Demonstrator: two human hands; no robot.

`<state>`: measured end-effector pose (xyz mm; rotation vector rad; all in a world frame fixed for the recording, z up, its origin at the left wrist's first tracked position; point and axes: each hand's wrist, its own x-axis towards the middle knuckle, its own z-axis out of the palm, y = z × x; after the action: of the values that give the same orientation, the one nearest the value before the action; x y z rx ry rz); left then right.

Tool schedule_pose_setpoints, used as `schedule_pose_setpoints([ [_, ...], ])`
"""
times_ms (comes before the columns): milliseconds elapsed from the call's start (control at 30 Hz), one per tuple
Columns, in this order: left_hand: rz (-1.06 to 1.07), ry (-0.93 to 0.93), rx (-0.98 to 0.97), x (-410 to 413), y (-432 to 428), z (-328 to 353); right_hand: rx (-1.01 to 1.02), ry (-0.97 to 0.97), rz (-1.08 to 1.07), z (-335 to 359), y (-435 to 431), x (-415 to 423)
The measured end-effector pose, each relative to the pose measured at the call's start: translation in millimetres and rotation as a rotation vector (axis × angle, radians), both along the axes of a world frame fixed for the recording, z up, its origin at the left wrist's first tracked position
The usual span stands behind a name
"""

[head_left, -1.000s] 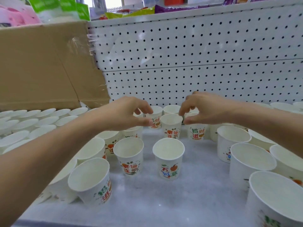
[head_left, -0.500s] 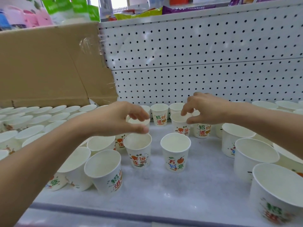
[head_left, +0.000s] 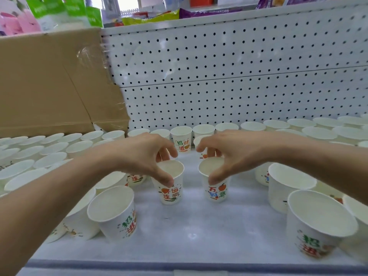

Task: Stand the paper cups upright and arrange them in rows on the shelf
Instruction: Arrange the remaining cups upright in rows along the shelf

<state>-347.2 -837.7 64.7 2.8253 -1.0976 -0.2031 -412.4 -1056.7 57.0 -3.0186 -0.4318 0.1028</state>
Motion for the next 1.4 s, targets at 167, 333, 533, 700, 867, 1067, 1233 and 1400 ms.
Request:
schedule_pose_setpoints([
  [167,-0.058,-0.024,-0.107,0.6,-40.6,-8.6,0.002,-0.026,-0.120,3.7,-30.5,-3.2],
  [333,-0.043,-0.045,-0.174,3.5,-69.2,-12.9,0.025,-0.056,-0.176,2.0,-42.8,-2.7],
  [533,-0.008,-0.062,-0.201,5.7,-77.5,-15.1,0.016,-0.095,-0.179,-2.1,-49.0,0.2],
  [700,0.029,-0.088,-0.222,6.6,-78.9,-17.7,0.012,-0.114,-0.159,-4.0,-50.6,1.4],
  [867,0.066,-0.084,-0.232,1.6,-81.6,-16.6,0.032,-0.119,-0.115,-5.5,-54.9,1.0],
  [1067,0.110,-0.060,-0.320,-13.8,-72.3,-11.2,0.109,-0.145,-0.056,-3.8,-61.9,-3.5],
  [1233,0.138,-0.070,-0.551,-56.8,-28.5,-5.7,0.190,-0.175,0.035,5.7,-43.9,-29.7],
  [1400,0.268,-0.187,-0.797,-91.8,59.1,-8.5,0.228,-0.211,0.160,13.7,16.4,-69.0],
])
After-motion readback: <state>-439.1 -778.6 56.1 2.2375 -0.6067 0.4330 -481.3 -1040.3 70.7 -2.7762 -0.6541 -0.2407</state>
